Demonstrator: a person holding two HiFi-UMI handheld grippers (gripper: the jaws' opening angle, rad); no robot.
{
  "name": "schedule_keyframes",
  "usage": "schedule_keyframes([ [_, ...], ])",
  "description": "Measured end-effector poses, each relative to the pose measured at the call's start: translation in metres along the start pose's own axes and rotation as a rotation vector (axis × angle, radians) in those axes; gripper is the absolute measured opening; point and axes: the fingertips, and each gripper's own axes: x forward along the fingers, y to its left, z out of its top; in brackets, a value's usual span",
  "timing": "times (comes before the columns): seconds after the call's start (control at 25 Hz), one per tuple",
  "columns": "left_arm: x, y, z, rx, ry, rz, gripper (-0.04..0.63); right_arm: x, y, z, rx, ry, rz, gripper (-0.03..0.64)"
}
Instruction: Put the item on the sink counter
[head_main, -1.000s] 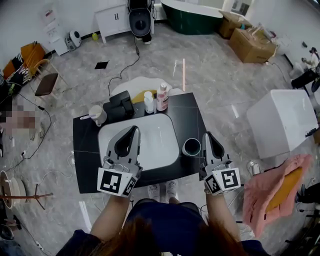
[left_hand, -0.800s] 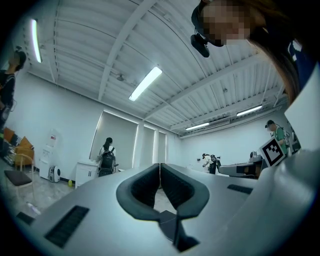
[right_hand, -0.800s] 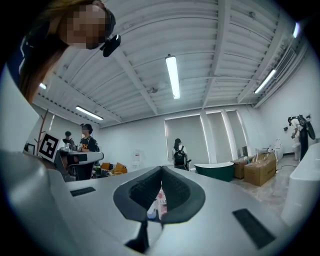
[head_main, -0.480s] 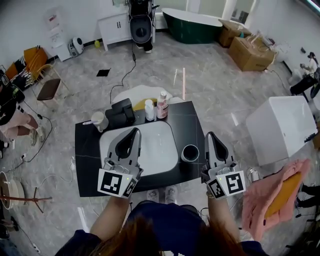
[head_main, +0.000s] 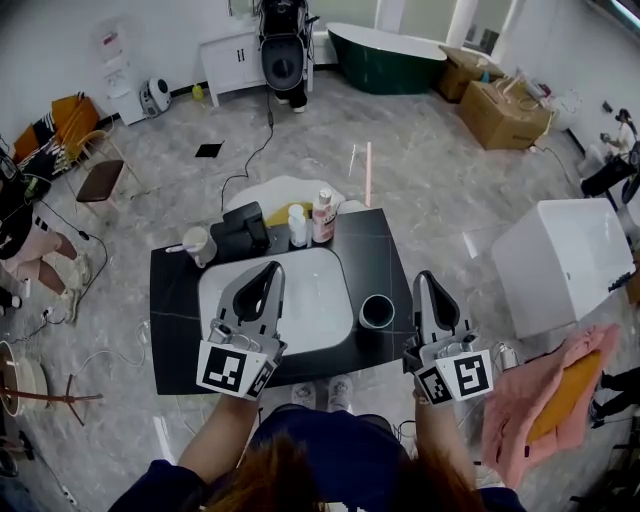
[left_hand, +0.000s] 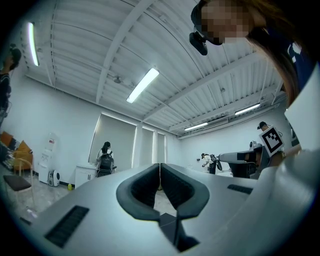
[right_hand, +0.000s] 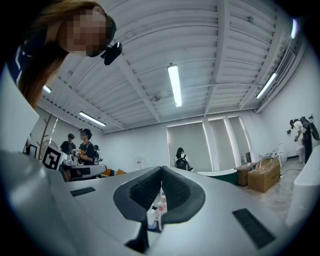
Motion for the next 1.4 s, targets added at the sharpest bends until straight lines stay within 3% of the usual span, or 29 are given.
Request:
schedule_keyframes([
  [0.48,0.009,-0.018,0.0,-0.008,-0.013,-0.021,0.023,-0.006,-0.004,0.002,0.01,0.017,0.023,0.017],
  [1.4,0.012,-0.01,-0.005,-0.008,-0.007,-0.014,0.023,0.001,-0.002,-0.003,0.016,0.012,0.027,0.017],
])
